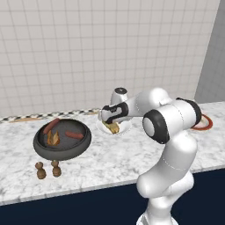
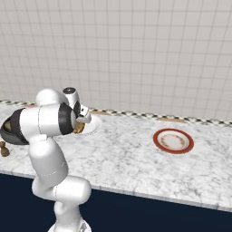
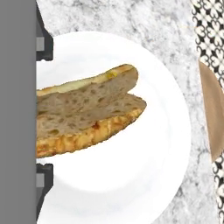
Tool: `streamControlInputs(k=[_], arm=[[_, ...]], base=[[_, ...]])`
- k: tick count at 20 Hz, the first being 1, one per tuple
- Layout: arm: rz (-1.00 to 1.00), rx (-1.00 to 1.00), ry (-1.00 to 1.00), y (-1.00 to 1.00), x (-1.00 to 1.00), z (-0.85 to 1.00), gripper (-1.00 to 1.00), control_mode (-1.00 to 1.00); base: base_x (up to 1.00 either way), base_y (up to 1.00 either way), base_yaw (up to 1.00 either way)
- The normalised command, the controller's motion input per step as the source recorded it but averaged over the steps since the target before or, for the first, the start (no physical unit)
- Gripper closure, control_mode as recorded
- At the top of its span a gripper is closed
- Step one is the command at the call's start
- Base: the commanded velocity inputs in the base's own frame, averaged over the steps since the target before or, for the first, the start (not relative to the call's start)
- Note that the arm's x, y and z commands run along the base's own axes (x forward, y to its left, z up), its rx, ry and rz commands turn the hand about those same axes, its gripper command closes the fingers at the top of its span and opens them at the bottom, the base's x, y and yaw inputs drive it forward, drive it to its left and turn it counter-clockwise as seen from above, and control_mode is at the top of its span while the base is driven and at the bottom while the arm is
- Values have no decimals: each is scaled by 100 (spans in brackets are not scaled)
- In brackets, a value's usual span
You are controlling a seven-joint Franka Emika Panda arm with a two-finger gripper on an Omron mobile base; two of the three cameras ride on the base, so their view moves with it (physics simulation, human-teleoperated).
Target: Place one bun and one sausage from the bowl on each plate.
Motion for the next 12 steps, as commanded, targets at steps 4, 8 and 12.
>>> streamControlInputs(k=[4, 8, 12], arm=[[6, -8, -17, 7, -36, 70, -100, -100], [34, -14, -34, 81, -70, 96, -100, -100], [37, -1, -14, 88, -48, 91, -100, -100]], base=[[0, 0, 0], [0, 0, 0], [0, 0, 0]])
